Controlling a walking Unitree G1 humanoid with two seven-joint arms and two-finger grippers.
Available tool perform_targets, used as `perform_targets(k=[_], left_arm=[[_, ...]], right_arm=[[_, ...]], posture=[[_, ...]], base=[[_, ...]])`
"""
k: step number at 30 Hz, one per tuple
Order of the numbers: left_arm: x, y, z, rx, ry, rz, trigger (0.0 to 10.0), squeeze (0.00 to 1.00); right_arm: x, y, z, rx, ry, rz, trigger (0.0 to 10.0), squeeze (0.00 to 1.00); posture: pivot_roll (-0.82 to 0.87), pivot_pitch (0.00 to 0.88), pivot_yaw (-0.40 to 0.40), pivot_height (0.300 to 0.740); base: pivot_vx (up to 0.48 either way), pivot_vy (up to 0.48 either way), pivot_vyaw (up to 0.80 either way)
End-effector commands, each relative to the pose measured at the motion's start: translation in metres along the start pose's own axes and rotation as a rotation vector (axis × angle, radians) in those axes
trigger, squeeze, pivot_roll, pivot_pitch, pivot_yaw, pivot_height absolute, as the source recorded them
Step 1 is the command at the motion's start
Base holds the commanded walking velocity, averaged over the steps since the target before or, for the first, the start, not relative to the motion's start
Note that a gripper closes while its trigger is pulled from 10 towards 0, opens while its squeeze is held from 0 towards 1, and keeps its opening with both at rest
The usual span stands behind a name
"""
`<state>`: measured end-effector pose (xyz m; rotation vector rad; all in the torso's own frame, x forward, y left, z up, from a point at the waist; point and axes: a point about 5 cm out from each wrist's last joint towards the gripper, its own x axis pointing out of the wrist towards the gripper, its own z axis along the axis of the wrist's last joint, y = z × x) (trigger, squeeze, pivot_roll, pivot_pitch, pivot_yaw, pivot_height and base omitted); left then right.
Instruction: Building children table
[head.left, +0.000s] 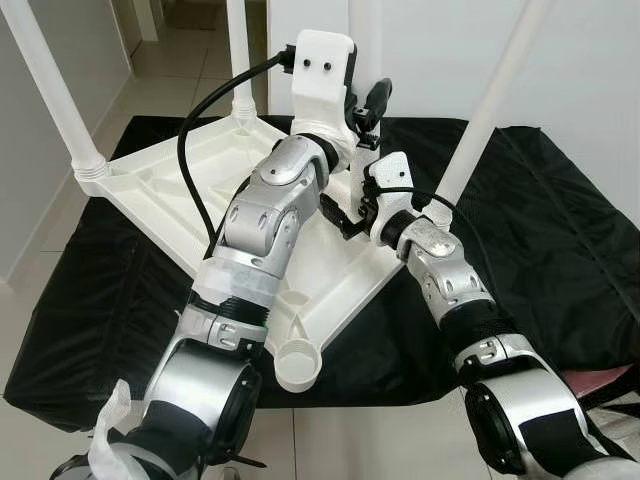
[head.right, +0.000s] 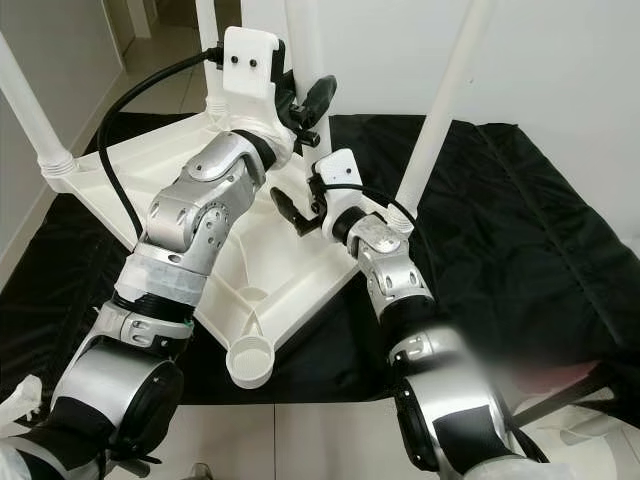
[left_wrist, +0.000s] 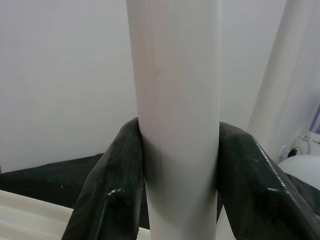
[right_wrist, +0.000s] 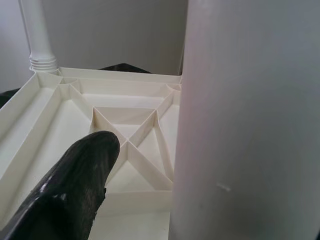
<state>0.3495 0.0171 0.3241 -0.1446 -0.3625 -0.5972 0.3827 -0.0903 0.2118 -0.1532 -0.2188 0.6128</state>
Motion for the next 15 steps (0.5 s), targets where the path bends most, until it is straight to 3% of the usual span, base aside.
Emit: perform_targets(k=[1,2,4,5,11,12,13,15], left_arm=[[0.0016,-0.0067,0.0066,0.015,-0.021,-0.023,10.0,0.0],[0.0022,-0.007,0.0071,0.016,-0.022,-0.021,10.0,0.0],[0.0025,-0.0074,0.0074,0.014,-0.023,-0.021,10.0,0.0],[0.003,-0.0082,0.0076,0.014,-0.023,-0.022,10.0,0.0],[0.0028,-0.0093,0.0073,0.015,-0.023,-0.024,10.0,0.0],[0.0023,-0.0105,0.0068,0.014,-0.022,-0.03,10.0,0.0],[0.0015,-0.0116,0.006,0.004,-0.019,-0.039,10.0,0.0],[0.0015,-0.0116,0.006,0.004,-0.019,-0.039,10.0,0.0]], right_arm=[[0.0023,0.0004,0.0015,0.001,-0.005,0.008,4.4,0.0],[0.0024,0.0004,0.0007,0.002,-0.006,0.005,1.9,0.0],[0.0025,0.0007,0.0002,0.005,-0.007,0.005,2.0,0.0],[0.0031,0.0004,0.0002,0.007,-0.009,0.004,0.0,0.0],[0.0048,-0.0008,0.0005,0.018,-0.009,-0.014,0.0,0.0],[0.0049,-0.0015,-0.0001,0.023,-0.004,-0.032,2.7,0.0],[0.0049,-0.0019,-0.0003,0.034,-0.005,-0.052,10.0,0.0],[0.0049,-0.0019,-0.0003,0.034,-0.005,-0.052,10.0,0.0]], posture=[[0.1,0.042,-0.061,0.74],[0.11,0.041,-0.061,0.74],[0.11,0.041,-0.06,0.74],[0.11,0.04,-0.061,0.74],[0.11,0.037,-0.063,0.74],[0.11,0.035,-0.061,0.74],[0.1,0.034,-0.06,0.74],[0.1,0.034,-0.06,0.74]], base=[[0.0,0.0,0.0],[0.0,0.0,0.0],[0.0,0.0,0.0],[0.0,0.0,0.0],[0.0,0.0,0.0],[0.0,0.0,0.0],[0.0,0.0,0.0],[0.0,0.0,0.0]])
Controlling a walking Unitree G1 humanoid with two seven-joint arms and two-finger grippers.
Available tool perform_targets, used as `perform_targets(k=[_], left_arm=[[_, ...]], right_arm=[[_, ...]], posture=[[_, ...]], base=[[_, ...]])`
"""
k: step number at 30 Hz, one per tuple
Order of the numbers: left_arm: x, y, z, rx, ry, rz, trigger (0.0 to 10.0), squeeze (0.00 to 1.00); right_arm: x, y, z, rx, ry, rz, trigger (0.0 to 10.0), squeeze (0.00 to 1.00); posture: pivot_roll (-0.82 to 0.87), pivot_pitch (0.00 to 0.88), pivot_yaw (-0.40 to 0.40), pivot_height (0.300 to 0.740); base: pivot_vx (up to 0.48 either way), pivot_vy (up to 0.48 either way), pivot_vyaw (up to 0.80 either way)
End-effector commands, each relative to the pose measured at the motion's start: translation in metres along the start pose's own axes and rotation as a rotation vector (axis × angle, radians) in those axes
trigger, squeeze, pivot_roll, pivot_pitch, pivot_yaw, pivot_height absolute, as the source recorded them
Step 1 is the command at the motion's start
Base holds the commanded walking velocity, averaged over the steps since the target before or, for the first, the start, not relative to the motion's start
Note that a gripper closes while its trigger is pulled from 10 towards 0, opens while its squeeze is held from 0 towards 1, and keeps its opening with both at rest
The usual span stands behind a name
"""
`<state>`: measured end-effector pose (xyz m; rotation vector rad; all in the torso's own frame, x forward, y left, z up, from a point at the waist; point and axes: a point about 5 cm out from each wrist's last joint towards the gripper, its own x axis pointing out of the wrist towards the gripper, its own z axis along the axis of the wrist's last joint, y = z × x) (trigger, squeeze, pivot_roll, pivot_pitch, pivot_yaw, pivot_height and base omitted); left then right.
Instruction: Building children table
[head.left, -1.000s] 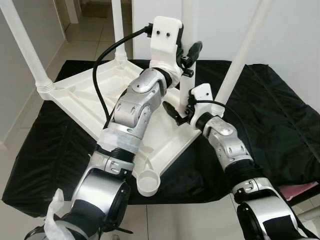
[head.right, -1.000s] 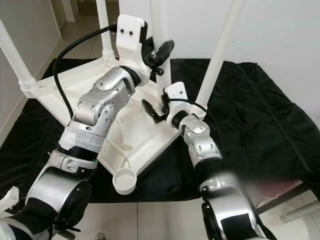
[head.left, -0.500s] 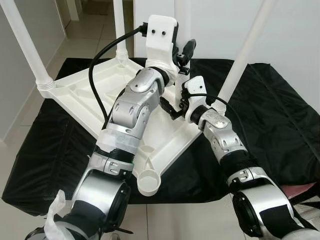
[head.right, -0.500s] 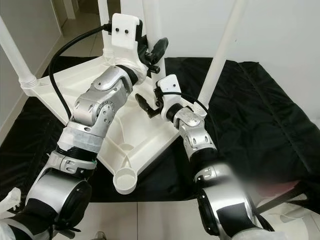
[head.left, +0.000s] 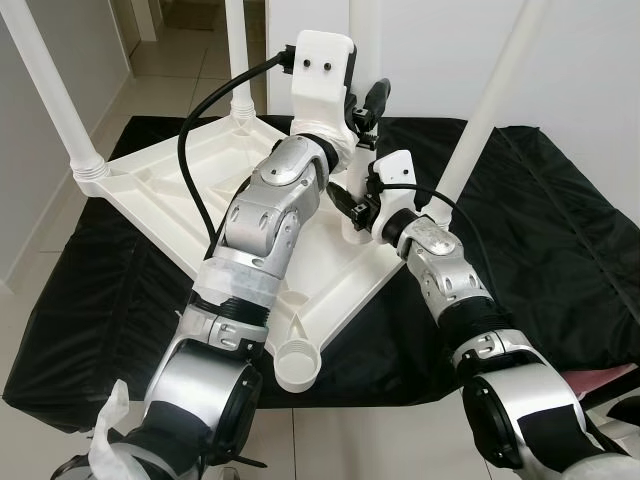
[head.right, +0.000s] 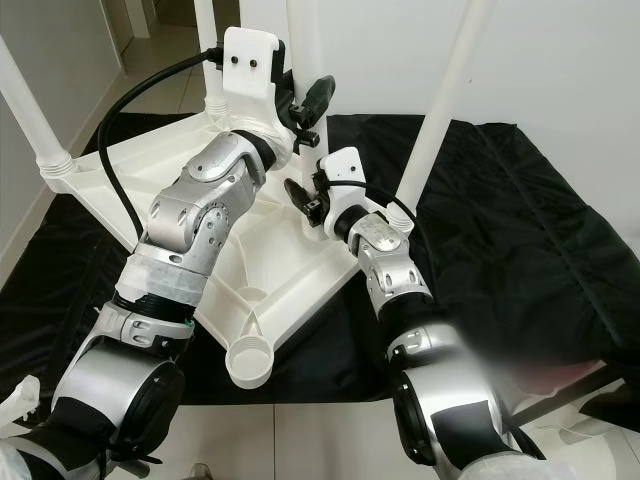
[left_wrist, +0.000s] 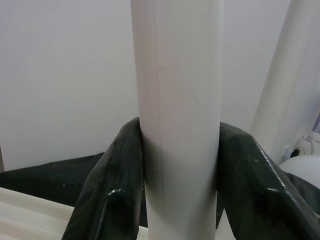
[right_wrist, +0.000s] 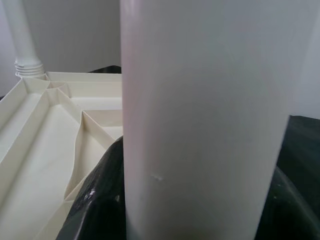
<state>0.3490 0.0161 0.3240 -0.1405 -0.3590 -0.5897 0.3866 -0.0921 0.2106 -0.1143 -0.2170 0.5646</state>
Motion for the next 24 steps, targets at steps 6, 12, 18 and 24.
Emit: perform_targets(k=[6,12,18,24], left_arm=[[-0.008,-0.015,0.001,-0.049,-0.029,-0.084,10.0,1.0],[-0.036,-0.004,0.003,-0.143,-0.131,-0.018,10.0,0.0],[-0.055,0.003,-0.004,-0.115,-0.121,-0.008,10.0,0.0],[-0.093,0.0,-0.03,-0.078,-0.019,-0.115,10.0,0.0]], right_arm=[[0.0,0.005,0.0,0.05,-0.024,-0.09,10.0,0.0],[-0.005,0.011,-0.006,0.061,-0.042,-0.136,10.0,0.0],[-0.008,0.01,-0.003,0.073,-0.082,-0.171,10.0,0.0],[-0.018,0.007,0.012,0.06,-0.216,-0.24,10.0,0.0]], posture=[[0.1,0.023,-0.057,0.74],[0.09,0.007,-0.036,0.74],[0.1,0.0,-0.012,0.74],[0.08,0.021,-0.001,0.74]], base=[[0.0,0.0,0.0],[0.0,0.0,0.0],[0.0,0.0,0.0],[0.0,0.0,0.0]])
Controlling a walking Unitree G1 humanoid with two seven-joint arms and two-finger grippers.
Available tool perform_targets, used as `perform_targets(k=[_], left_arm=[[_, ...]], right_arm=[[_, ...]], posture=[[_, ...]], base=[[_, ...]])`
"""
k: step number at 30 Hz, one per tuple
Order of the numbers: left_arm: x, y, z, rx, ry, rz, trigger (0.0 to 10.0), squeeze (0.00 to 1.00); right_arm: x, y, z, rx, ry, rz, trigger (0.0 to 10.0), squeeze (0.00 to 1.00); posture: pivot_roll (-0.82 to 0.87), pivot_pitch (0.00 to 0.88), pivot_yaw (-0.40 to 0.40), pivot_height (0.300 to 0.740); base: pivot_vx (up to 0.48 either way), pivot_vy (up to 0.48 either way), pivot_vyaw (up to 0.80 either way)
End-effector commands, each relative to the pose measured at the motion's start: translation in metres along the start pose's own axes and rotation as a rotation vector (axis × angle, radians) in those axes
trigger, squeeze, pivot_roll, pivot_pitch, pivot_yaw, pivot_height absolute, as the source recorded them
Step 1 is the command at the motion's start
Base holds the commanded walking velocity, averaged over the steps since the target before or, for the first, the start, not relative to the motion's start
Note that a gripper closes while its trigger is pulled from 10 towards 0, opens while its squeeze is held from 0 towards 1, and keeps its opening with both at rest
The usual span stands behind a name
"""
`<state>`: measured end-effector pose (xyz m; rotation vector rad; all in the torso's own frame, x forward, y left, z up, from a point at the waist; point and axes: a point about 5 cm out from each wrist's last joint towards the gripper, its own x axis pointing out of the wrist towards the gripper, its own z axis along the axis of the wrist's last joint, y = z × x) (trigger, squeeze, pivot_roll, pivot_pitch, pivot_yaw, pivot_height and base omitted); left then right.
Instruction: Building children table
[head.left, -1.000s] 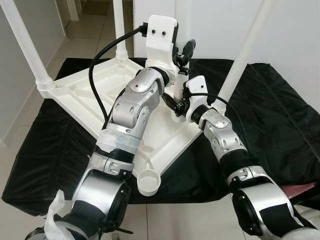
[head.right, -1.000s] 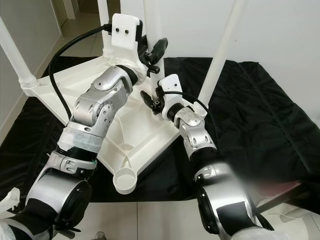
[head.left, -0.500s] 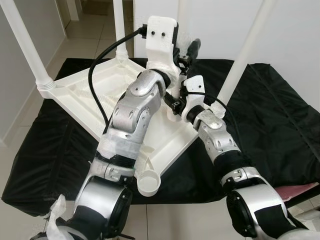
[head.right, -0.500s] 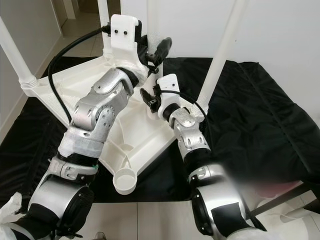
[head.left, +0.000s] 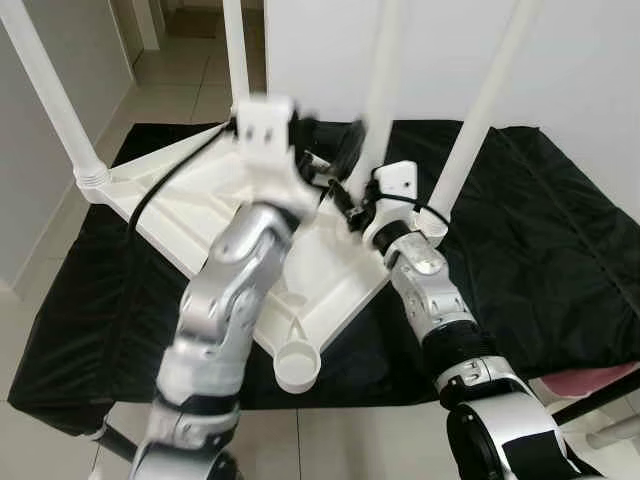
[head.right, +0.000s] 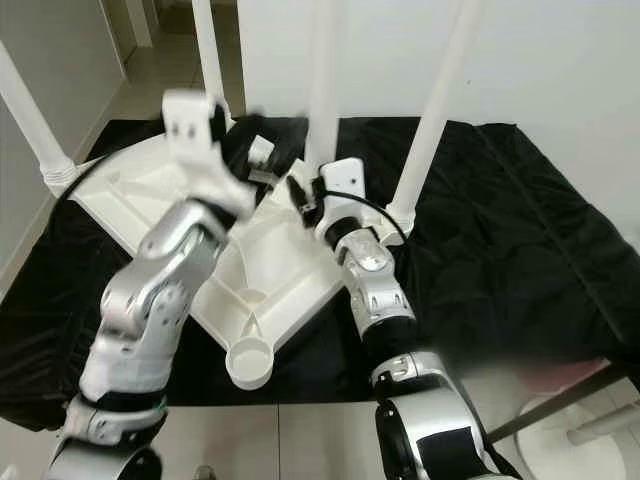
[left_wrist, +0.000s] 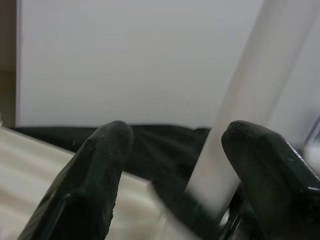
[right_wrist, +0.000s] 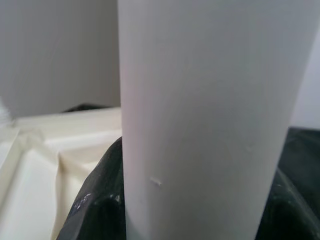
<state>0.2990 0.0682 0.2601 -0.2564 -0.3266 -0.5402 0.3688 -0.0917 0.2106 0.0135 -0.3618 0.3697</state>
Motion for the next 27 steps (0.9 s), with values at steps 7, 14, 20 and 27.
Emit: perform_targets(k=[7,14,20,27], left_arm=[[-0.035,-0.009,-0.039,0.155,0.154,-0.229,10.0,0.0],[-0.07,-0.003,-0.075,0.328,0.36,-0.318,10.0,0.0],[-0.094,0.015,-0.098,0.497,0.538,-0.344,10.0,0.0],[-0.101,0.021,-0.117,0.601,0.645,-0.303,10.0,0.0]], right_arm=[[-0.012,-0.003,0.012,-0.013,-0.082,-0.05,10.0,0.0],[-0.02,-0.01,0.013,-0.04,-0.083,-0.067,10.0,0.0],[-0.023,-0.014,0.014,-0.06,-0.068,-0.068,10.0,0.0],[-0.024,-0.013,0.015,-0.069,-0.069,-0.063,10.0,0.0]], posture=[[0.06,0.032,-0.009,0.74],[0.06,0.043,-0.014,0.74],[0.07,0.053,-0.029,0.74],[0.07,0.05,-0.019,0.74]], base=[[0.0,0.0,0.0],[0.0,0.0,0.0],[0.0,0.0,0.0],[0.0,0.0,0.0]])
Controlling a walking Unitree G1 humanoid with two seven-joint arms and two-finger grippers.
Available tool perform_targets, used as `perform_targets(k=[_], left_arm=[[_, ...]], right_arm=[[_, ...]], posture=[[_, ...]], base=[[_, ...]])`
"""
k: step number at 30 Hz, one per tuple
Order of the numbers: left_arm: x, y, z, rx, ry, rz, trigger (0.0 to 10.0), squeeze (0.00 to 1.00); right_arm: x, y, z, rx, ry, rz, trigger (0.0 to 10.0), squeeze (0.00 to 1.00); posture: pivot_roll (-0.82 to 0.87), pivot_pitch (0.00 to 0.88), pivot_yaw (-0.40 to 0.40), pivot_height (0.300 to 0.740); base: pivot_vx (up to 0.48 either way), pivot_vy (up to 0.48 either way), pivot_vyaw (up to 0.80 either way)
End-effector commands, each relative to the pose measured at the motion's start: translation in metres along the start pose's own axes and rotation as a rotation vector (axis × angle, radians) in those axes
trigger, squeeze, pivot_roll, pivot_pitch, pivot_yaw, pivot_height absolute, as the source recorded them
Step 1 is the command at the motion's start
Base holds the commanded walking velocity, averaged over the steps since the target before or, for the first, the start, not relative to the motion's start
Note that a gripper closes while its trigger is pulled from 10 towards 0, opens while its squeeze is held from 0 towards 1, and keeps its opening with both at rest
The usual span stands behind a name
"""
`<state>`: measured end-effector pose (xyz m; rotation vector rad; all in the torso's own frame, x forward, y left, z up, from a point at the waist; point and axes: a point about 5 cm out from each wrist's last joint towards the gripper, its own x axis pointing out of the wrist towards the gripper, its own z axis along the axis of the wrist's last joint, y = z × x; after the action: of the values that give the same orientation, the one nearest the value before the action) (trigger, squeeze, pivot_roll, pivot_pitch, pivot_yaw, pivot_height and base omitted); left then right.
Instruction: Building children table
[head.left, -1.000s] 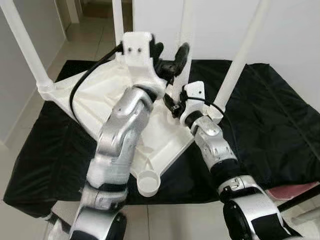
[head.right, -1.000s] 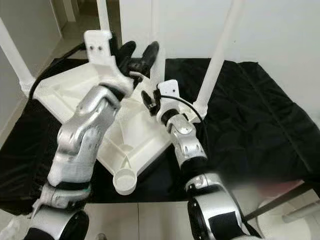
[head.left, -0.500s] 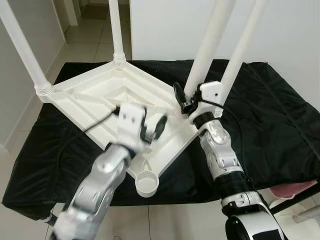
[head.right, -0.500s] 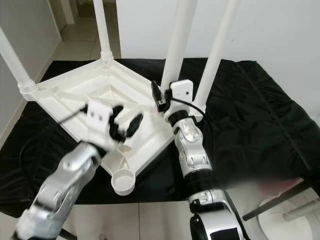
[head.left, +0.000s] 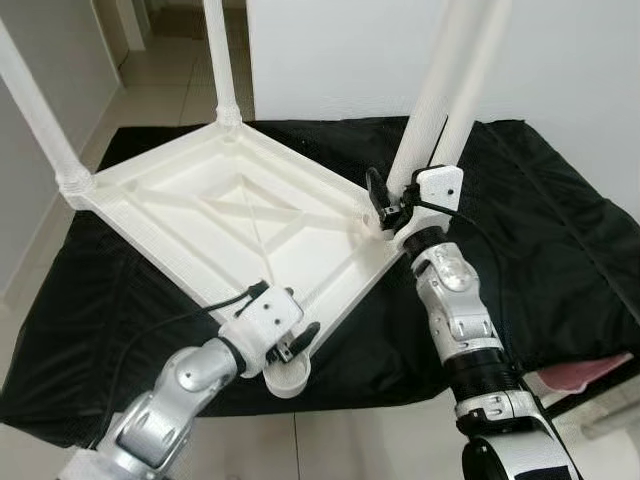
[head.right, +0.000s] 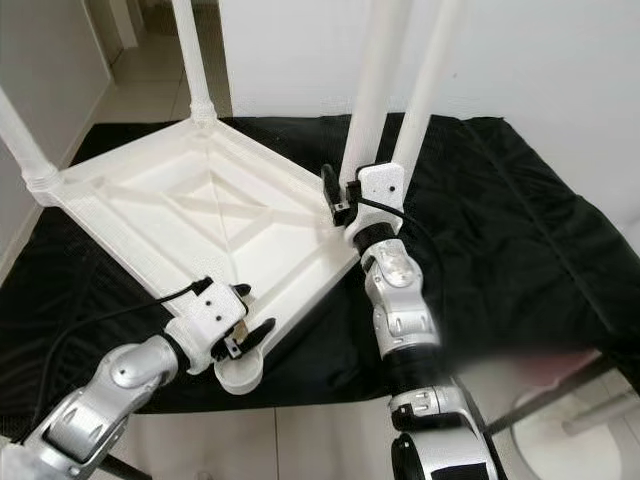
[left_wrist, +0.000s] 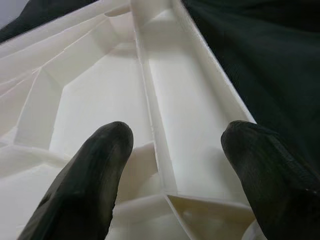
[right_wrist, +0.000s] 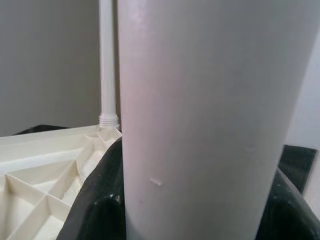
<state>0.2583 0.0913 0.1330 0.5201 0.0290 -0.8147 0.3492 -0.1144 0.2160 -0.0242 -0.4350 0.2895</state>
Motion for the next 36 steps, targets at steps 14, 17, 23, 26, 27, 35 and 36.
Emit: perform_targets(k=[14,17,23,26,27,35,36], left_arm=[[0.062,-0.009,-0.004,-0.244,0.095,0.203,10.0,0.0],[0.071,-0.004,0.006,-0.307,0.059,0.26,10.0,0.0],[0.068,0.013,0.026,-0.363,-0.068,0.325,10.0,0.0],[0.055,0.019,0.034,-0.381,-0.168,0.277,10.0,0.0],[0.055,0.019,0.034,-0.381,-0.168,0.277,10.0,0.0],[0.016,0.027,0.039,-0.273,-0.28,0.125,10.0,0.0],[0.016,0.027,0.039,-0.273,-0.28,0.125,10.0,0.0]], right_arm=[[-0.008,0.0,0.004,-0.021,0.001,-0.031,10.0,0.0],[-0.009,0.0,0.003,-0.023,0.004,-0.034,10.0,0.0],[-0.011,0.002,0.002,-0.02,0.01,-0.042,10.0,0.0],[-0.013,0.003,0.001,-0.017,0.017,-0.041,10.0,0.0],[-0.013,0.003,0.001,-0.017,0.017,-0.041,10.0,0.0],[-0.017,0.003,0.0,-0.012,0.017,-0.037,10.0,0.0],[-0.017,0.003,0.0,-0.012,0.017,-0.037,10.0,0.0]], posture=[[0.04,0.055,0.034,0.74],[0.04,0.06,0.038,0.74],[0.05,0.069,0.043,0.74],[0.05,0.072,0.043,0.74],[0.05,0.072,0.043,0.74],[0.07,0.069,0.034,0.74],[0.07,0.069,0.034,0.74]], base=[[0.0,0.0,0.0],[0.0,0.0,0.0],[0.0,0.0,0.0],[0.0,0.0,0.0],[0.0,0.0,0.0],[0.0,0.0,0.0],[0.0,0.0,0.0]])
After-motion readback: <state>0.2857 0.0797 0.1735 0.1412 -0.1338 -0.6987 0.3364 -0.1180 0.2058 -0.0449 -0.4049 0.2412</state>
